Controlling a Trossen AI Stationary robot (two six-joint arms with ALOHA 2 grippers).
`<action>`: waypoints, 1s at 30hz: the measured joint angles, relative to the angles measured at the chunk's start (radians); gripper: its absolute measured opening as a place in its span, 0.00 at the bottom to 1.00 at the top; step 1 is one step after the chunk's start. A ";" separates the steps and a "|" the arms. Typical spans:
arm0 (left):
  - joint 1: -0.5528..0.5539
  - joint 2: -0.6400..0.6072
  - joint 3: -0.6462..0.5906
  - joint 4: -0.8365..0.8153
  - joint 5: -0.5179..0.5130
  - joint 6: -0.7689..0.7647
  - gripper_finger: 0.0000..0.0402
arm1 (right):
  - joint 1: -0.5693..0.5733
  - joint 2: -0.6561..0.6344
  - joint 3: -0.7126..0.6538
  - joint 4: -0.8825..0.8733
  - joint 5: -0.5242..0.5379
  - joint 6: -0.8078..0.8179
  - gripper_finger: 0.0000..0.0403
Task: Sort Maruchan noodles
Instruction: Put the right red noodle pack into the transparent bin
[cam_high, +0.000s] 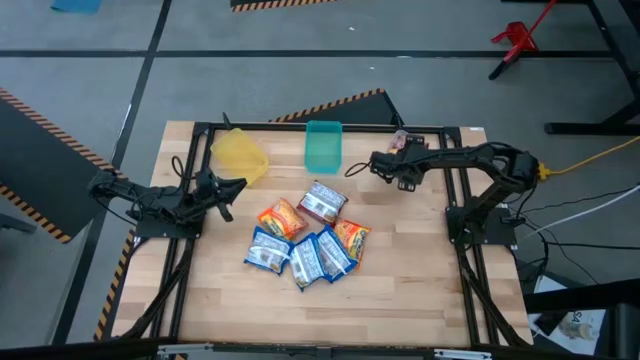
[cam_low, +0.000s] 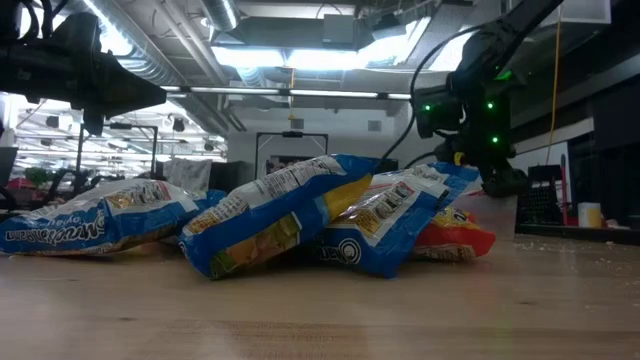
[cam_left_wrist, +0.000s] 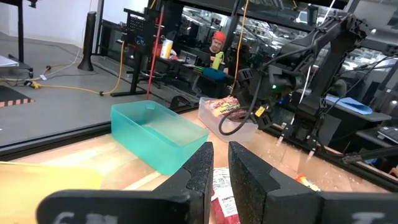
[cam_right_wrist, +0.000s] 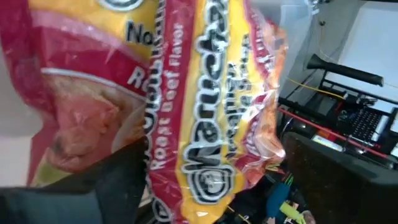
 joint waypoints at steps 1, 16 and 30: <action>0.000 0.000 0.000 0.000 0.000 0.000 0.11 | 0.000 0.000 0.000 0.002 0.001 0.002 0.81; 0.000 0.000 0.000 0.000 0.000 -0.003 0.11 | 0.000 -0.001 0.001 -0.001 -0.019 0.082 0.26; 0.000 0.000 0.000 0.000 0.000 0.000 0.11 | 0.001 -0.073 0.026 -0.004 -0.022 0.101 0.22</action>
